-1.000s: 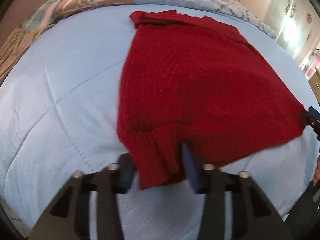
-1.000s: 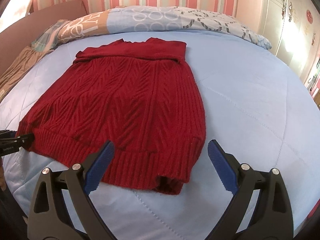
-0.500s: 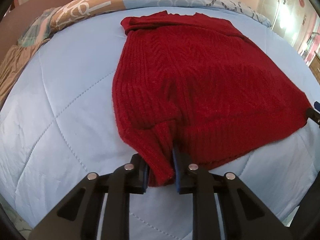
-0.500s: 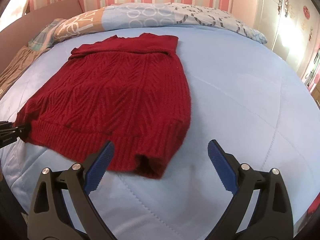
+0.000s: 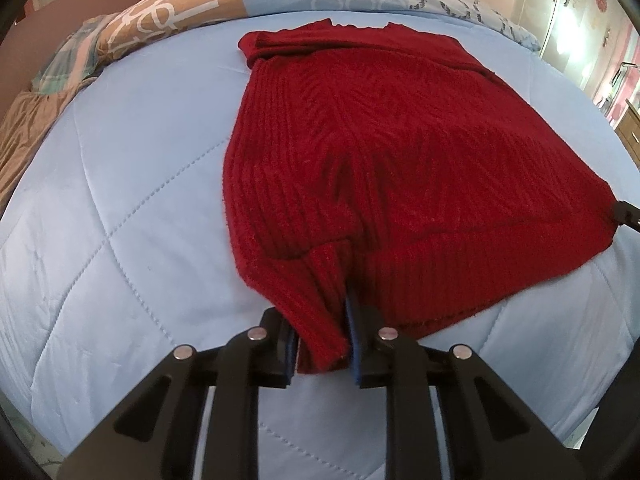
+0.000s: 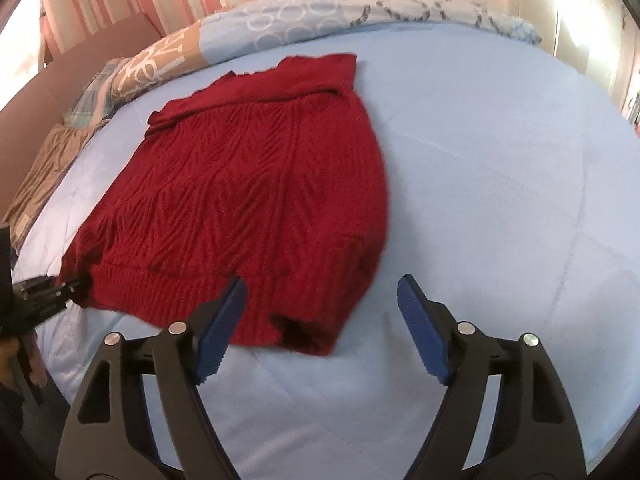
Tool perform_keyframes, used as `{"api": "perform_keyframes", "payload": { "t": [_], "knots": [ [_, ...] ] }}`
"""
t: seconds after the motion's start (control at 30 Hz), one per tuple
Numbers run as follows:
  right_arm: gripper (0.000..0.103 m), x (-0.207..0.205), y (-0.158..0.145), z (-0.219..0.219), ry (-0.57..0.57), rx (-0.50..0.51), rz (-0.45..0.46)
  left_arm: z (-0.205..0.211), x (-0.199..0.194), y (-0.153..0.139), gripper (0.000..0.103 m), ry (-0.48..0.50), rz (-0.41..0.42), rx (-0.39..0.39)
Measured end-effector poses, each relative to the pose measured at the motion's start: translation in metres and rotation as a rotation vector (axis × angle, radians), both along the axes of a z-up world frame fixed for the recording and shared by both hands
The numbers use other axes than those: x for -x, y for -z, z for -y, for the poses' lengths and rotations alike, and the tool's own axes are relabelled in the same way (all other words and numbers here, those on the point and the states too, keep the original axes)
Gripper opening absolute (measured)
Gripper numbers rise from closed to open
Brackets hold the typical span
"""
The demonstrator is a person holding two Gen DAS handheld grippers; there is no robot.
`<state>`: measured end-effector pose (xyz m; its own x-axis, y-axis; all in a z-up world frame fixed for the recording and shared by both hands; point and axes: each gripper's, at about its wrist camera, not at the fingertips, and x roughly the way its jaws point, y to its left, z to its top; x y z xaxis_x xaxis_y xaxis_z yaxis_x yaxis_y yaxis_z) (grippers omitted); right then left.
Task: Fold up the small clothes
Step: 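Grasp the hem with the right tool while the left tool keeps holding it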
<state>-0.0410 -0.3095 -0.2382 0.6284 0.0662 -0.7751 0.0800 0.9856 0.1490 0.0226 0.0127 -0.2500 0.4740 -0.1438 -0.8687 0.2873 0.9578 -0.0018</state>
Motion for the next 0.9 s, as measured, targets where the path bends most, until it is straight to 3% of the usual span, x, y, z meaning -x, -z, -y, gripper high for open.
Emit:
{"api": "perform_keyframes", "payload": {
  "t": [0.2,0.43,0.47,0.5,0.6,0.83,0.9],
  "knots": [
    [0.078,0.015,0.016,-0.001,-0.034,0.162,-0.070,0.003,0.000,0.000,0.022,-0.003,0.003,-0.011],
    [0.075,-0.009,0.031,-0.020,-0.057,0.233,-0.093,0.003,-0.001,-0.001,0.023,-0.007,-0.002,-0.015],
    [0.071,-0.012,0.031,-0.022,-0.040,0.270,-0.091,0.003,-0.001,-0.001,0.023,-0.004,0.002,-0.020],
    [0.059,-0.014,0.032,-0.020,-0.018,0.291,-0.093,0.004,-0.001,-0.001,0.023,-0.002,0.005,-0.023],
    [0.033,-0.012,0.033,0.002,0.057,0.230,-0.119,0.003,0.000,-0.001,0.022,-0.007,0.005,-0.020],
    [0.035,0.005,0.044,0.041,0.126,0.033,-0.125,-0.003,-0.001,-0.001,0.023,-0.023,-0.012,0.016],
    [0.046,0.009,0.036,0.042,0.093,-0.007,-0.112,-0.002,-0.002,-0.001,0.023,-0.019,-0.012,0.007]
  ]
}}
